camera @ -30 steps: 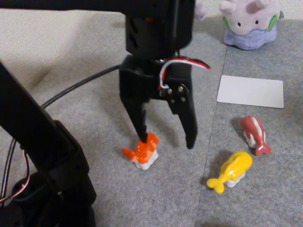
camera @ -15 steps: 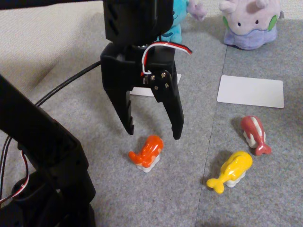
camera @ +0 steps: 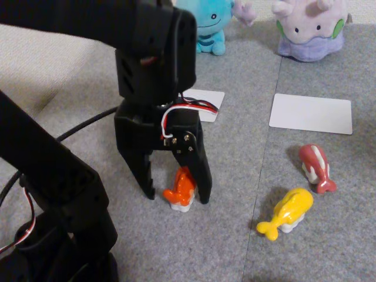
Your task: Wooper wants to eat egg sudhi, and Goomy wants to eat shrimp sushi
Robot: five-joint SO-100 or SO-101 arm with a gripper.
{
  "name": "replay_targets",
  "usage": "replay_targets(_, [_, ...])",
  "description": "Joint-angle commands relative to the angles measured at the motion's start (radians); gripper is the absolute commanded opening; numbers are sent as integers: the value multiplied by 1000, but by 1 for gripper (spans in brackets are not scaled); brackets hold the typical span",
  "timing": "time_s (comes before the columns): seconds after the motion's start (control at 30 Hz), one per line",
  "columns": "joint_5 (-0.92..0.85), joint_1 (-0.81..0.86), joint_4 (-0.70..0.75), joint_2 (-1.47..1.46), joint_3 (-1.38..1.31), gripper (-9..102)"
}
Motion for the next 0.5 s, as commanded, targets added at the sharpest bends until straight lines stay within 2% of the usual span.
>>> replay_targets(0.0, [0,5,-34,31,3,27])
replay_targets(0.27, [2,6,-34,31,3,12])
replay_targets(0.47, [2,5,-34,32,2,6])
